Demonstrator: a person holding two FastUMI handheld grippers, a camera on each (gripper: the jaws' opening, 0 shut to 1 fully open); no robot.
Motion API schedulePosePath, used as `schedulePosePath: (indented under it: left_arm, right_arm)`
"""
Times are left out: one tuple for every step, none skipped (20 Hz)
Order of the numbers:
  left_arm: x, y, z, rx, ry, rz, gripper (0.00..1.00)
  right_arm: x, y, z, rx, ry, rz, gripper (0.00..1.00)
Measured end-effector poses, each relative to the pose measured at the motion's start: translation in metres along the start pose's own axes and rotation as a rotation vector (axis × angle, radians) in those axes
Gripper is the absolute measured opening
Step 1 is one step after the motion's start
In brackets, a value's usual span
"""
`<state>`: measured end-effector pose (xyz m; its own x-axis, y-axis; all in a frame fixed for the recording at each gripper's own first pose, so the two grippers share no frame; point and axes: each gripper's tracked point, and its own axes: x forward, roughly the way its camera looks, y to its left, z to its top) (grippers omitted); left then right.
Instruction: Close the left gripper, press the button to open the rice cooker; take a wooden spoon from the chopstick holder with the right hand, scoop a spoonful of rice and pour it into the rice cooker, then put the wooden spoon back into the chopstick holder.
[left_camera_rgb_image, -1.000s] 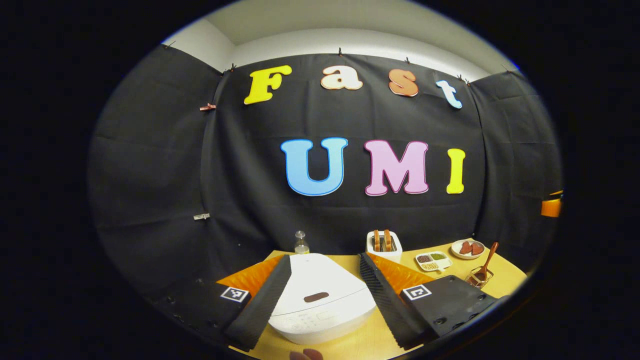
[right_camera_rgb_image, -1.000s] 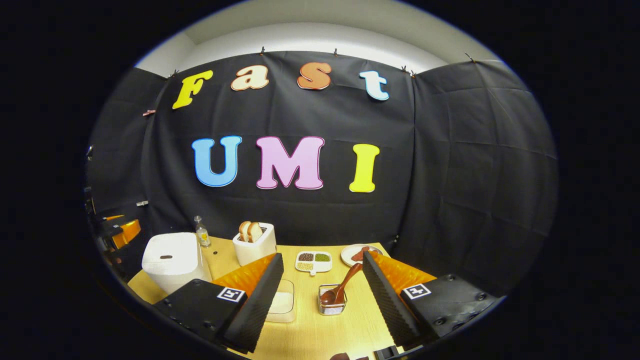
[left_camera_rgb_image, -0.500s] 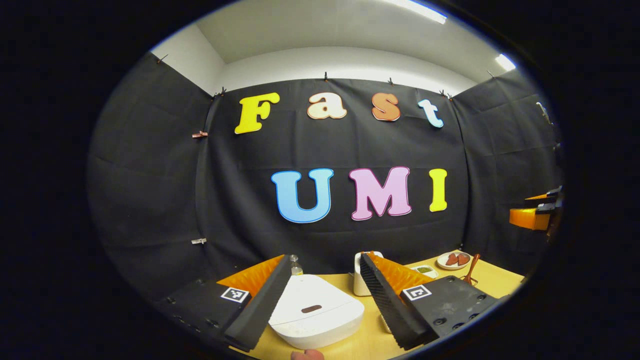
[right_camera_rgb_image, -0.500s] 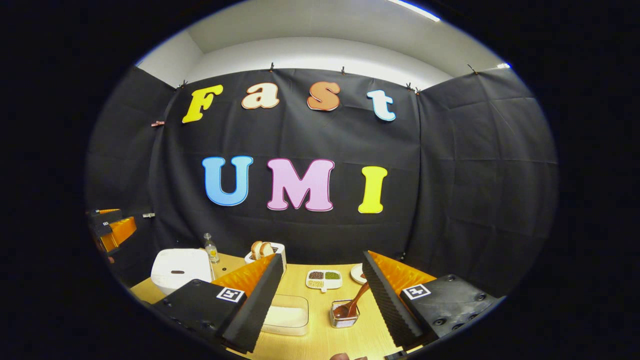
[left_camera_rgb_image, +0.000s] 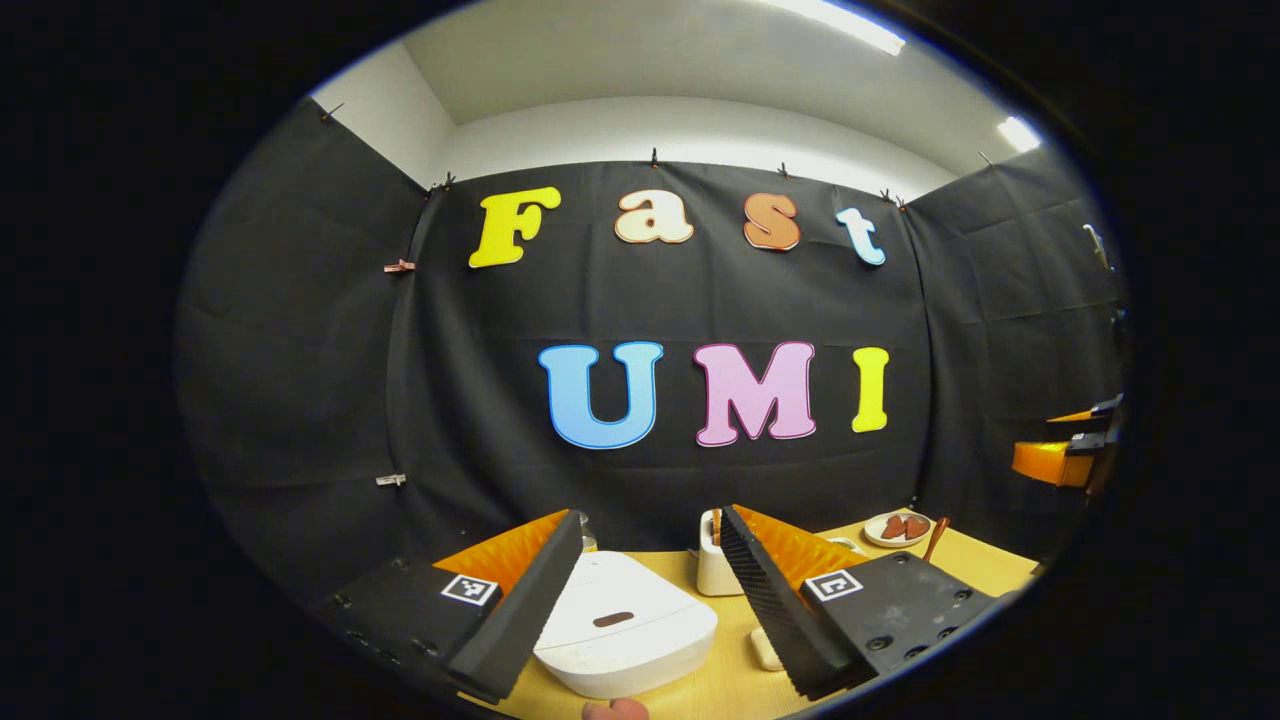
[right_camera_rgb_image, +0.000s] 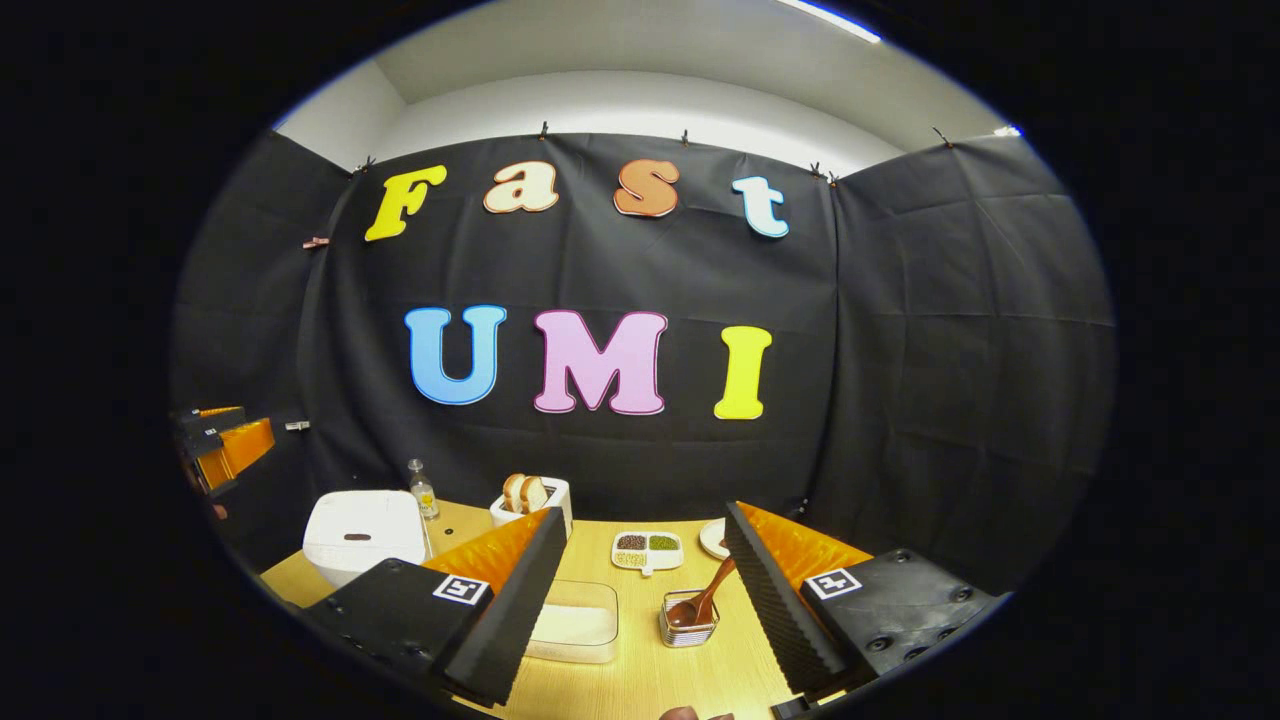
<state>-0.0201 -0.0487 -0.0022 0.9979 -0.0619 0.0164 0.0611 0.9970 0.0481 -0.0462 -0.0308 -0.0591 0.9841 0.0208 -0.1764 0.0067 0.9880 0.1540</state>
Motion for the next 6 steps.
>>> schedulePosePath:
  left_arm:
    - [0.0005,0.0022,-0.0005,-0.001,0.002,0.003,0.96]
    - [0.0008,0.0036,-0.0008,-0.001,0.005,0.005,0.96]
    - [0.0009,0.0048,-0.0019,-0.001,0.007,0.008,0.96]
    - [0.0016,0.0059,-0.0019,-0.001,0.011,0.008,0.96]
    - [0.002,0.0071,-0.0037,0.001,0.014,0.01,0.96]
    - [0.0022,0.0081,-0.0034,0.004,0.016,0.013,0.96]
  right_arm:
    - [-0.0001,-0.0003,0.0015,0.001,-0.004,-0.003,0.99]
    - [0.0,-0.0008,0.0023,0.001,-0.006,-0.005,0.98]
    - [0.0,-0.0006,0.0012,0.0,-0.004,-0.007,0.98]
    - [0.0005,0.0,0.0014,-0.001,-0.003,-0.006,0.98]
    - [0.0007,0.0009,0.0015,-0.003,-0.002,-0.006,0.99]
    - [0.0008,0.0017,0.0018,-0.005,-0.003,-0.005,0.99]
